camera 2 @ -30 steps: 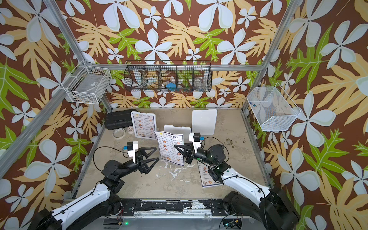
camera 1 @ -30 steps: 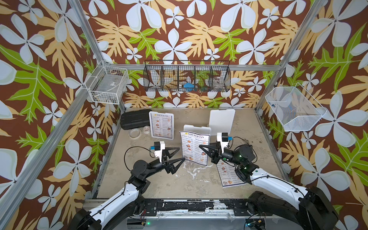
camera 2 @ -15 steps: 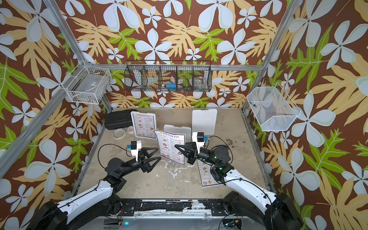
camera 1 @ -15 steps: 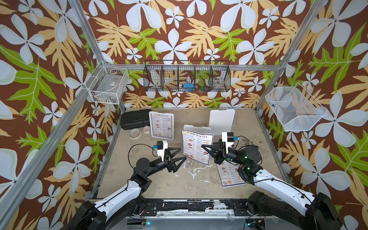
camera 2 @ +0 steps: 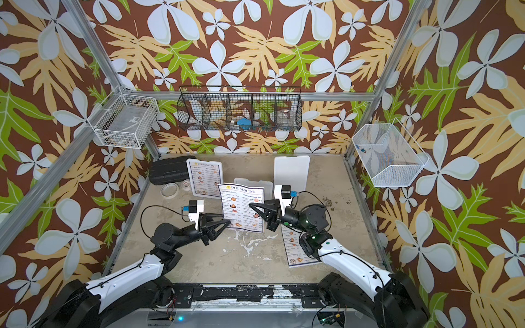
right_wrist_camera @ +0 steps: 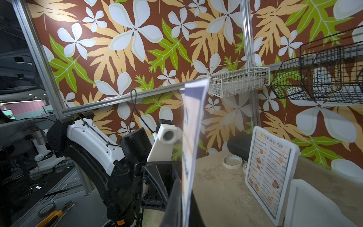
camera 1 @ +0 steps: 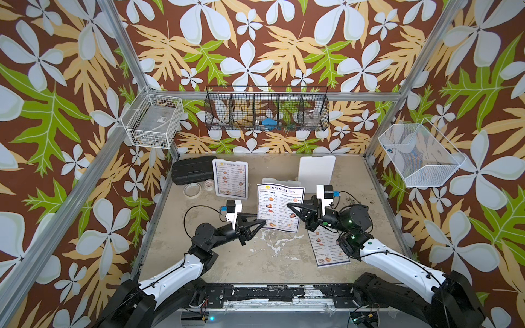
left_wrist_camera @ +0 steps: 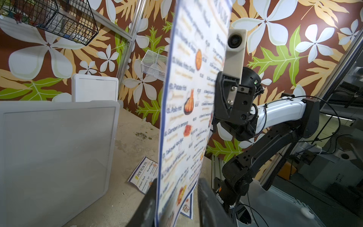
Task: Insert the menus into the narrow rack
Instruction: Pick up the menu from the center of the board.
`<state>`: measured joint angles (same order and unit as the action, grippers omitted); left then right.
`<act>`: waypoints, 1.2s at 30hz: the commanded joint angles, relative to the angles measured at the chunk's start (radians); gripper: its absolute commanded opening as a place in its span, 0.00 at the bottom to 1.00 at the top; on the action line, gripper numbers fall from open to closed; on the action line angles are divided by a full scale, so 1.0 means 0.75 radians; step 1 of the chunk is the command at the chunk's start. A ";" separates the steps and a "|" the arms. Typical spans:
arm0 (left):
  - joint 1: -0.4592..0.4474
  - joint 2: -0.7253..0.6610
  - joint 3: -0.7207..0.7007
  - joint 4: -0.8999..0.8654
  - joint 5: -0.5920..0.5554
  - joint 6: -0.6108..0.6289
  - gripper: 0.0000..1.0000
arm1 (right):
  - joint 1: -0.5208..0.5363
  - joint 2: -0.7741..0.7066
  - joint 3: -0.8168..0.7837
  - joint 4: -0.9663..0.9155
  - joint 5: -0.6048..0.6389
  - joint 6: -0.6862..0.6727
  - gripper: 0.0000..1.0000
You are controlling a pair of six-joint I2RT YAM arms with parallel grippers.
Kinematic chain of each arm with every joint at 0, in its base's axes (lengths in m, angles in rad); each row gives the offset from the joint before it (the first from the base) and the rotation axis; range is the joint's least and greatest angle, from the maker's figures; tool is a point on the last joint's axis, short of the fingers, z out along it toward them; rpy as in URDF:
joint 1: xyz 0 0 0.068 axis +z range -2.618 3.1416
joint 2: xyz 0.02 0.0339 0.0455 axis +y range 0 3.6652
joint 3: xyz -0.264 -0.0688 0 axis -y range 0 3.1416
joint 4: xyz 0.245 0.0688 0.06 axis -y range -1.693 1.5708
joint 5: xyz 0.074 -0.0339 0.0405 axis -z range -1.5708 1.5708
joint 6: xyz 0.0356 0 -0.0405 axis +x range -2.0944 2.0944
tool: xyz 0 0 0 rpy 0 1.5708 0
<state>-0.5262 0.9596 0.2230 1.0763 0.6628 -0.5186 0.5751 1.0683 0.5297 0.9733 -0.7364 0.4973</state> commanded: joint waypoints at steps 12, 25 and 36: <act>0.000 -0.024 0.073 -0.127 0.002 0.066 0.03 | -0.112 0.098 -0.014 0.171 -0.212 0.065 0.24; 0.000 -0.055 0.102 -0.225 0.009 0.121 0.01 | -0.200 0.013 -0.043 -0.111 -0.299 -0.147 0.25; 0.000 -0.034 0.108 -0.213 -0.021 0.133 0.17 | -0.200 0.015 -0.050 0.022 -0.266 -0.097 0.05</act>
<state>-0.5262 0.9272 0.2966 0.8955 0.6552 -0.4255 0.4248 1.0813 0.4866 0.9173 -0.9527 0.3946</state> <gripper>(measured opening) 0.166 0.063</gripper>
